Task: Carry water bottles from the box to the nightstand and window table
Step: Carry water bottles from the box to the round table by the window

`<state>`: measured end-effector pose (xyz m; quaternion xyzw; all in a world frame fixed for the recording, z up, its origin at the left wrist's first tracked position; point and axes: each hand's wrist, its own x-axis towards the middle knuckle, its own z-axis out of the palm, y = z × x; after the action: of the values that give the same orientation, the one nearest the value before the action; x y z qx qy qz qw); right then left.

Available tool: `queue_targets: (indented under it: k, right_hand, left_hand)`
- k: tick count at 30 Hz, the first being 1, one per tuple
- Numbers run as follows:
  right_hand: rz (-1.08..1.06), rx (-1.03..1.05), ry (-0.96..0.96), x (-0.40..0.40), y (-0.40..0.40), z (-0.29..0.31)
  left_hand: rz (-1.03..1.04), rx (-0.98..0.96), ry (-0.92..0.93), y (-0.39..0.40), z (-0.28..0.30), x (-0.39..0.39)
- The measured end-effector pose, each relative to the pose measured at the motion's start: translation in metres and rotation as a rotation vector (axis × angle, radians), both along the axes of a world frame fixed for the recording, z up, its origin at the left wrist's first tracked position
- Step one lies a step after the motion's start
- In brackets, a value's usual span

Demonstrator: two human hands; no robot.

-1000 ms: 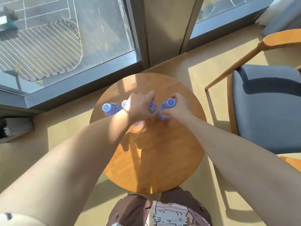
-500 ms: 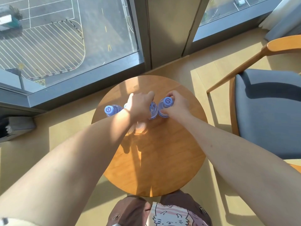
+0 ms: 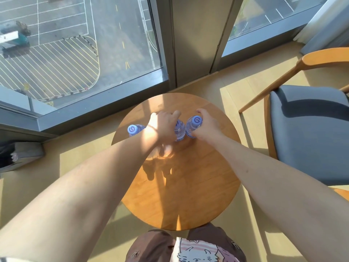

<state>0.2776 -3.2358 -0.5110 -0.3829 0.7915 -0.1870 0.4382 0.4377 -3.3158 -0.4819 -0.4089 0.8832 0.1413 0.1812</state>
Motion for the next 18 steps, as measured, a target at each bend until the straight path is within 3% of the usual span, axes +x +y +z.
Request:
queue_targets:
  k: [11,18]
  right_hand:
    - [0.056,-0.126,0.124,0.039,-0.002,0.111]
    - [0.238,-0.284,0.237,0.082,-0.012,0.201]
  left_hand:
    - [0.03,-0.058,0.161,-0.009,0.095,0.048]
    - [0.148,-0.178,0.214,-0.01,0.184,0.094]
